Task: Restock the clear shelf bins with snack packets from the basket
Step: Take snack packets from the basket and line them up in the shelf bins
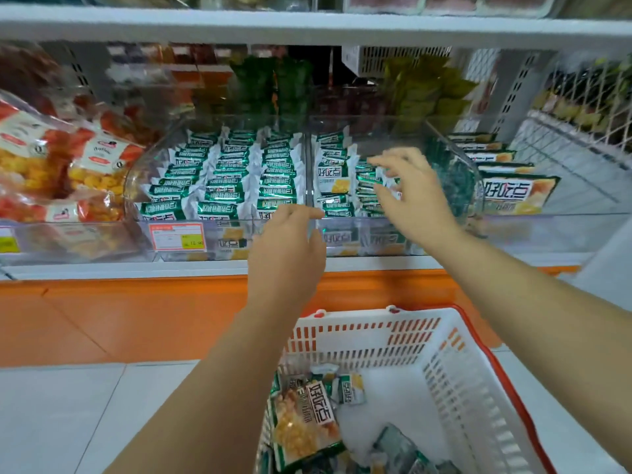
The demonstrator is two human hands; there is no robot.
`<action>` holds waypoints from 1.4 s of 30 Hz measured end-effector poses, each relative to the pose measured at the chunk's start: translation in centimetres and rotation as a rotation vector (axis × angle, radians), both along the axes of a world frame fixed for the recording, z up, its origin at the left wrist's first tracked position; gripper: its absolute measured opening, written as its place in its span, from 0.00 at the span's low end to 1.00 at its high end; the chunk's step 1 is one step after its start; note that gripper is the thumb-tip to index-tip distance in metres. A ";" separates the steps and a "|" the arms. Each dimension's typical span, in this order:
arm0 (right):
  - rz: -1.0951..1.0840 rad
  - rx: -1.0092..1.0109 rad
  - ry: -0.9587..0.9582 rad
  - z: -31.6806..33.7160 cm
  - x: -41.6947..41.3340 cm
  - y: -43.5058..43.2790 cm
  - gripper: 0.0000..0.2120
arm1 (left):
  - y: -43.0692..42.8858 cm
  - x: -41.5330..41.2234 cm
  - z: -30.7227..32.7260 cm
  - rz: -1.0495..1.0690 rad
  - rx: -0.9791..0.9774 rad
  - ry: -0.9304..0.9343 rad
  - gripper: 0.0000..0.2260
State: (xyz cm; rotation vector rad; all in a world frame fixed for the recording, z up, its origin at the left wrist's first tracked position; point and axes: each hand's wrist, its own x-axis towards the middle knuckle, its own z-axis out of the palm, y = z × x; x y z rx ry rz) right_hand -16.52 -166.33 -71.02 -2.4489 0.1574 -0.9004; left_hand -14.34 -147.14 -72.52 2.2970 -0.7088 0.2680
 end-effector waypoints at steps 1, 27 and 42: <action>0.000 0.008 -0.081 -0.6 -1.9 0.4 0.13 | -0.3 -0.8 -0.4 -0.006 0.010 -0.032 0.13; -0.056 0.298 1.544 -36.2 -14.1 1.4 0.31 | -1.2 -6.7 -27.5 -0.062 0.784 0.824 0.23; 0.095 0.164 1.187 -27.2 -10.6 0.2 0.09 | -1.1 -5.3 -23.8 -0.090 0.595 0.926 0.17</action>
